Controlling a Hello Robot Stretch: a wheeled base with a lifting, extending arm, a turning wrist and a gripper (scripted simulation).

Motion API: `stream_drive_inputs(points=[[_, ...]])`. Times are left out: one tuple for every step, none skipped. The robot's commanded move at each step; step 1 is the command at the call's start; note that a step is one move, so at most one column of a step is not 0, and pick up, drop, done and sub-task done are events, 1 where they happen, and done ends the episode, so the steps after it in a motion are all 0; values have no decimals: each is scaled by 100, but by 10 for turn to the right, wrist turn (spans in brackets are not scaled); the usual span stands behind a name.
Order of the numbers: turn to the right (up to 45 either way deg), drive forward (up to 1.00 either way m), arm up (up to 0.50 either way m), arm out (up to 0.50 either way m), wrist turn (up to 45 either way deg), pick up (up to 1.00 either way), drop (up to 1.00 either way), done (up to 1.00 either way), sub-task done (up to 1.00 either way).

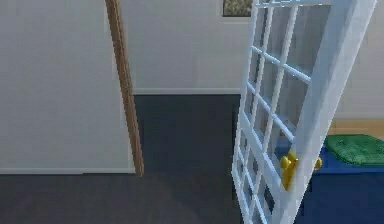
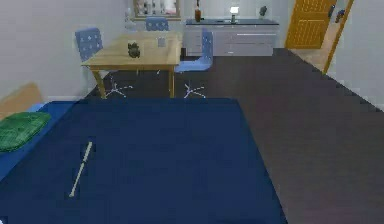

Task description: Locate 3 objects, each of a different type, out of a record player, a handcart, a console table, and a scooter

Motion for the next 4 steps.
stream_drive_inputs(points=[[0, 100, 0, 0, 0, 0, 0, 0, 0], [0, 65, 0, 0, 0, 0, 0, 0, 0], [450, 0, 0, 0, 0, 0, 0, 0, 0], [150, 0, 0, 0, 0, 0, 0, 0, 0]])
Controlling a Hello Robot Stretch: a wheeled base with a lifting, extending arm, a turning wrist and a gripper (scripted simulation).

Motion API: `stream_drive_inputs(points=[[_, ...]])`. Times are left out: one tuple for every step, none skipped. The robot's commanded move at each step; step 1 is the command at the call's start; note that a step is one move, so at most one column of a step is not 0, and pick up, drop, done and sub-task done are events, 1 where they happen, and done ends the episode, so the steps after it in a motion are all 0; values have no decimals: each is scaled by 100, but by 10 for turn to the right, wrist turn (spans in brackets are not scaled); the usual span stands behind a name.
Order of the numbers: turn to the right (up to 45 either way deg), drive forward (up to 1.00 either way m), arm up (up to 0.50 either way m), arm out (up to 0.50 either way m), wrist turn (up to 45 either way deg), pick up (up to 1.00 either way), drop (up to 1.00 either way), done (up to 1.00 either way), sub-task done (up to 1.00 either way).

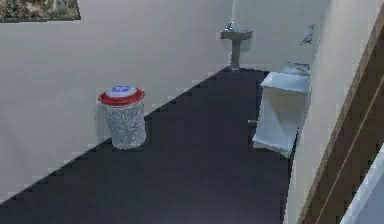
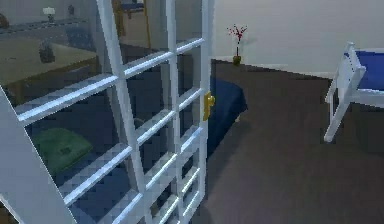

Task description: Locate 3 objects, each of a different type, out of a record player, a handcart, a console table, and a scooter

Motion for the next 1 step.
stream_drive_inputs(points=[[0, 100, 0, 0, 0, 0, 0, 0, 0]])
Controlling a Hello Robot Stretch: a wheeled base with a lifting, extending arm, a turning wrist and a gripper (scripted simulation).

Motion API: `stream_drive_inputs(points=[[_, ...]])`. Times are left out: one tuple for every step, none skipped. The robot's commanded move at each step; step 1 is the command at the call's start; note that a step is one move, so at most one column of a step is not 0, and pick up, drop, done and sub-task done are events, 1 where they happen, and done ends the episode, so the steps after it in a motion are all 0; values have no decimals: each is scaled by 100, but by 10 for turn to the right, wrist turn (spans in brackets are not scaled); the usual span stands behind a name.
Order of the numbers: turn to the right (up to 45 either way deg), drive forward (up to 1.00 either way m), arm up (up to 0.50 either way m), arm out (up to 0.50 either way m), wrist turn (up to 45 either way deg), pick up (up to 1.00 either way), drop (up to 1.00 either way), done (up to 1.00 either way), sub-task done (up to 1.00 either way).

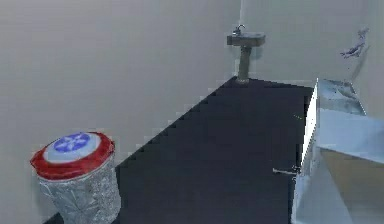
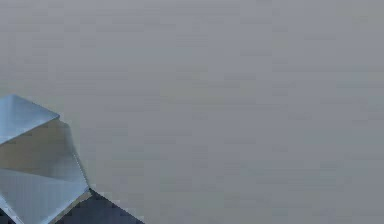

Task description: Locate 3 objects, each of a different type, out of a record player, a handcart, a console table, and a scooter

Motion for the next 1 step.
stream_drive_inputs(points=[[30, 0, 0, 0, 0, 0, 0, 0, 0]])
